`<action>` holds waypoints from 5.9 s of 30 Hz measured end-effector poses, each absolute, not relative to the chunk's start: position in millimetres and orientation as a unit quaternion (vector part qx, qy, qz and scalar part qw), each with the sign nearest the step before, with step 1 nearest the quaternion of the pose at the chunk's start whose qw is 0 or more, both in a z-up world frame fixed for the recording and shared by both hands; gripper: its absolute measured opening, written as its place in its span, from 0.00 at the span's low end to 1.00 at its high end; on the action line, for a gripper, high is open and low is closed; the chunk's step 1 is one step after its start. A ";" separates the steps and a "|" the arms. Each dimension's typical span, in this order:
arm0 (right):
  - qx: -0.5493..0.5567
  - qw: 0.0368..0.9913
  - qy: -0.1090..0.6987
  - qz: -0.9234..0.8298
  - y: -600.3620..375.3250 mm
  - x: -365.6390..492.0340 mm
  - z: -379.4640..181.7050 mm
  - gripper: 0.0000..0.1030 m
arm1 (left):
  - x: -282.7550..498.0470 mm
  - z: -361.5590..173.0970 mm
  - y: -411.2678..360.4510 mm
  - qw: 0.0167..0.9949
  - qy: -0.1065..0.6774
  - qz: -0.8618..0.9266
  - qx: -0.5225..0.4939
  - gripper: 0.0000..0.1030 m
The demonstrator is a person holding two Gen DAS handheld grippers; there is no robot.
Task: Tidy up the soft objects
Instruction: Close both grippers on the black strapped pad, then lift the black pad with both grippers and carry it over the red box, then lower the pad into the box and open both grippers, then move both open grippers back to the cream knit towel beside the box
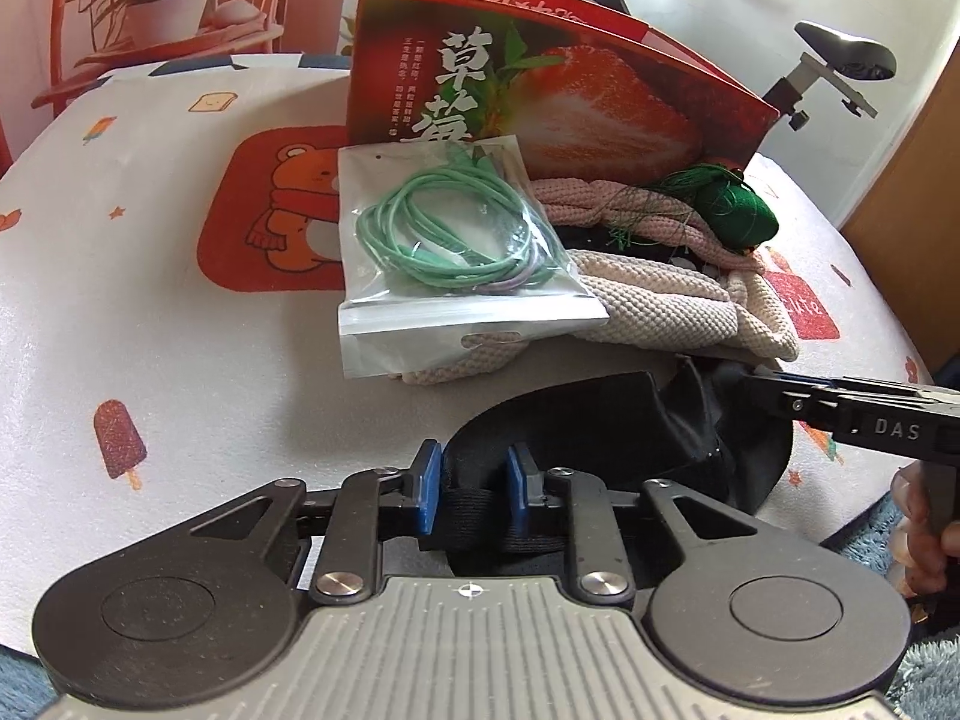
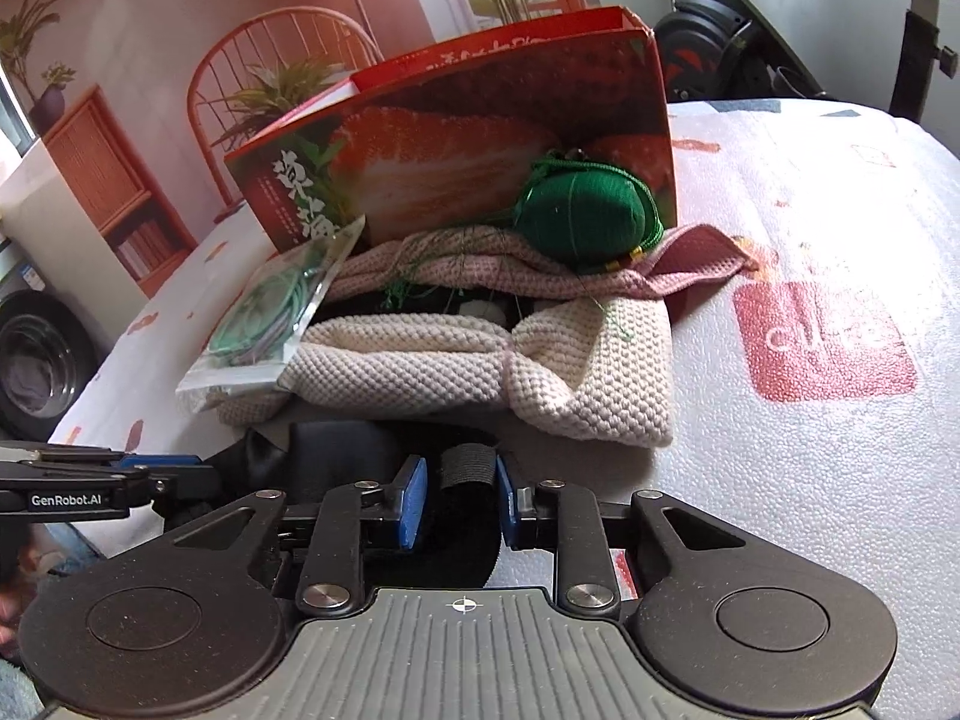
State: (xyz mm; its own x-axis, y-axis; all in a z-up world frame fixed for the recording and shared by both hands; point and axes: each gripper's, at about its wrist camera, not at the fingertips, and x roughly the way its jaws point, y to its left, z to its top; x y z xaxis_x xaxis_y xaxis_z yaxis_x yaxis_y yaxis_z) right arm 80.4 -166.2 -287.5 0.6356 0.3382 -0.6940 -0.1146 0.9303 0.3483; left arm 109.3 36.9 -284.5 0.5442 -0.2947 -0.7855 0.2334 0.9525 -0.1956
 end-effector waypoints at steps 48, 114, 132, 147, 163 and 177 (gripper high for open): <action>0.086 0.973 0.173 0.128 -180.5 110.8 -157.1 0.07 | 126.4 -146.0 37.2 0.966 0.196 -0.152 -0.068 0.06; -0.027 0.967 0.249 0.054 -166.7 209.8 -190.1 0.99 | 219.5 -171.7 -1.4 0.948 0.297 -0.099 0.057 0.98; 0.021 0.954 0.295 0.042 -166.7 119.7 -268.6 1.00 | 131.7 -238.7 35.8 0.927 0.367 -0.072 -0.017 0.99; 0.090 0.957 0.277 0.013 -201.2 92.6 -295.8 0.82 | 106.8 -266.3 48.2 0.915 0.389 -0.064 -0.087 0.83; 0.089 0.947 0.307 0.039 -197.3 99.8 -307.5 0.49 | 114.9 -290.1 49.2 0.905 0.389 -0.100 -0.142 0.64; 0.091 0.946 0.309 0.039 -197.7 99.6 -308.5 0.49 | 121.2 -298.3 40.8 0.904 0.386 -0.117 -0.139 0.70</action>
State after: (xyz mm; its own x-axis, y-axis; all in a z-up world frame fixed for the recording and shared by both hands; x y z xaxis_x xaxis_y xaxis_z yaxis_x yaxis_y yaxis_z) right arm 99.6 -197.7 -308.5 0.8055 0.1302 -0.5781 -0.0172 0.9803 0.1969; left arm 121.2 40.8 -298.3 0.6746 -0.3182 -0.6661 0.1039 0.9343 -0.3411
